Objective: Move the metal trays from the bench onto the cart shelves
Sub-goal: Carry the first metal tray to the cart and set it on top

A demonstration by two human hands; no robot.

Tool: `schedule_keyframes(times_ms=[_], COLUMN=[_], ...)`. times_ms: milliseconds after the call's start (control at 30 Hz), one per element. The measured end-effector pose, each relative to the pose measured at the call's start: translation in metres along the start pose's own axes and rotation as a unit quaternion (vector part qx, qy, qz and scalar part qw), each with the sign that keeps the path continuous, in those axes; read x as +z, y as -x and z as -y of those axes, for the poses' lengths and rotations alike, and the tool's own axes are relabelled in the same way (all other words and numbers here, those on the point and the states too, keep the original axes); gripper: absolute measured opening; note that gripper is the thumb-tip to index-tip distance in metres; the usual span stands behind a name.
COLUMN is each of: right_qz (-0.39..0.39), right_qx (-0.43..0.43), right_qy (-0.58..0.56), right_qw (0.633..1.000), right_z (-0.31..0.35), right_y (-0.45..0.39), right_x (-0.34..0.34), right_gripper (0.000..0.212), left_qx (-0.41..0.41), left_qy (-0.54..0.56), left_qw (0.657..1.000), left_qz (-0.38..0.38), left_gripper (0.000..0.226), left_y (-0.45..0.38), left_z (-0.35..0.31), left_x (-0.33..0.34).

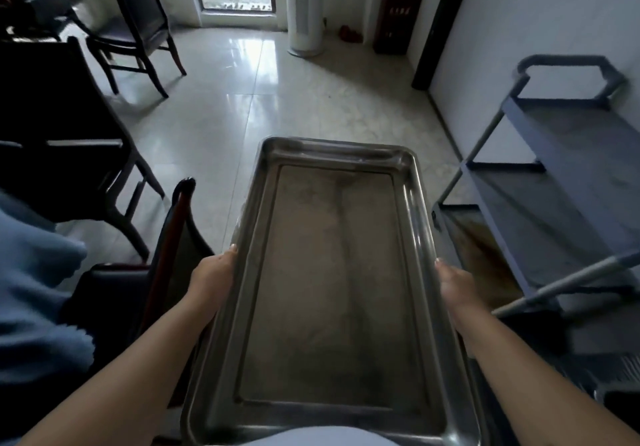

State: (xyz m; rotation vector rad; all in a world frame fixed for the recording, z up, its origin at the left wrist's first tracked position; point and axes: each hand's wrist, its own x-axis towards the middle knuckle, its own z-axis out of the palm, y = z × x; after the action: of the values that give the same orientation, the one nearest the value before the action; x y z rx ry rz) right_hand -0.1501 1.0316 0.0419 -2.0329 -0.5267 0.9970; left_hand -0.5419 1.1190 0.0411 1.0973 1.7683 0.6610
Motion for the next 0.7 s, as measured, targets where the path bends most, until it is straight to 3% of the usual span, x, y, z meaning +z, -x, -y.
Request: schedule_keyframes(times_ms=[367, 567, 700], right_qz=[0.001, -0.041, -0.121], right_qx=[-0.077, -0.072, -0.025], right_qy=[0.033, 0.045, 0.042], right_qw=[0.996, 0.996, 0.991], right_z=[0.166, 0.192, 0.177], right_y=[-0.206, -0.271, -0.29], right_x=[0.044, 0.022, -0.009], right_gripper=[0.045, 0.026, 0.038], left_qx=[0.04, 0.054, 0.054], left_qy=[-0.053, -0.07, -0.047], left_qw=[0.994, 0.995, 0.996], left_qz=[-0.092, -0.037, 0.049], left_gripper=[0.051, 0.053, 0.048], left_y=[-0.183, -0.238, -0.277], left_z=[-0.15, -0.21, -0.263], left_x=[0.059, 0.114, 0.169])
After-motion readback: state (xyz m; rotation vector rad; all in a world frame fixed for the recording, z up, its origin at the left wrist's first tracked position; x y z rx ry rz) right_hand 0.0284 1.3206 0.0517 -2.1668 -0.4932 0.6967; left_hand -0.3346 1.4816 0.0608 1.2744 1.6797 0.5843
